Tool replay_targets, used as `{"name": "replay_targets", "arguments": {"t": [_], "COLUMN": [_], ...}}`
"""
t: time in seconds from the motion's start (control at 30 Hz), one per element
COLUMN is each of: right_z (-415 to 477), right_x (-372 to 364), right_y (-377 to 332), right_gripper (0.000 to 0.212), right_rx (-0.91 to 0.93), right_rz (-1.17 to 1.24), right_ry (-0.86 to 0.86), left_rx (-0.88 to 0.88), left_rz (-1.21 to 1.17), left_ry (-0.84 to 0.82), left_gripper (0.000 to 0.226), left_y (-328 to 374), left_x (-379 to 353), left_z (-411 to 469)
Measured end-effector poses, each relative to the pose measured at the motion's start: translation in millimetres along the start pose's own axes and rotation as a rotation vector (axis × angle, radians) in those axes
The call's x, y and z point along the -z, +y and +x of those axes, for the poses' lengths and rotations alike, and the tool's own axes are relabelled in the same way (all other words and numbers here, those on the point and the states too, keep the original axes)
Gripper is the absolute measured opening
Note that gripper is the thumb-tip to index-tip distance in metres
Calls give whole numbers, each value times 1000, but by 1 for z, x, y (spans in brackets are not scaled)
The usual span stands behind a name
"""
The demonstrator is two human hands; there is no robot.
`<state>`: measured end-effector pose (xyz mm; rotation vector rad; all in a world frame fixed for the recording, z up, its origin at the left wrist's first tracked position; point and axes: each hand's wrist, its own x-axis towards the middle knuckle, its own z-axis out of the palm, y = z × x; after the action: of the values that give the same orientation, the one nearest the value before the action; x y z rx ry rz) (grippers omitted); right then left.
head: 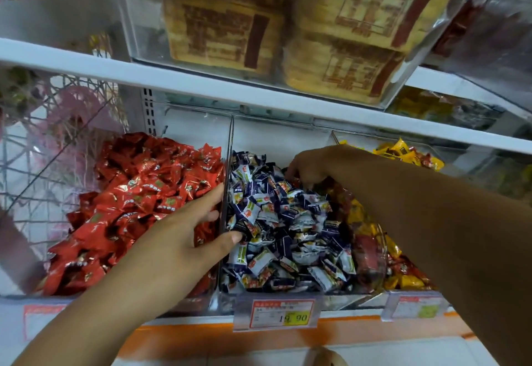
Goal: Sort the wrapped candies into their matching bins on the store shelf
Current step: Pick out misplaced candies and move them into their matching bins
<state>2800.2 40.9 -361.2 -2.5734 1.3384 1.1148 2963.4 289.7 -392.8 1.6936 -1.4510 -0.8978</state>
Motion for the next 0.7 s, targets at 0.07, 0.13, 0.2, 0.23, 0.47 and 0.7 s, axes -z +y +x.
{"name": "replay_targets", "arguments": {"t": [0.07, 0.13, 0.2, 0.23, 0.47, 0.7], "right_z": [8, 9, 5, 2, -3, -22], "right_x": [-3, -2, 2, 5, 14, 12], "right_y": [-1, 0, 3, 5, 21, 23], "right_gripper": [51, 48, 47, 46, 41, 34], "right_rx": [11, 20, 29, 31, 92, 175], "right_rz": [-23, -22, 52, 107, 545, 833], "right_ry": [20, 35, 55, 70, 102, -6], "left_rx": [-5, -3, -4, -8, -22, 11], "left_rz": [-7, -8, -14, -11, -21, -35], "left_ry": [3, 5, 10, 15, -6, -7], "left_gripper": [77, 77, 77, 76, 74, 77], "left_y": [-1, -1, -1, -1, -1, 3], "left_x": [0, 1, 1, 0, 1, 0], "left_z": [0, 0, 0, 0, 0, -1]}}
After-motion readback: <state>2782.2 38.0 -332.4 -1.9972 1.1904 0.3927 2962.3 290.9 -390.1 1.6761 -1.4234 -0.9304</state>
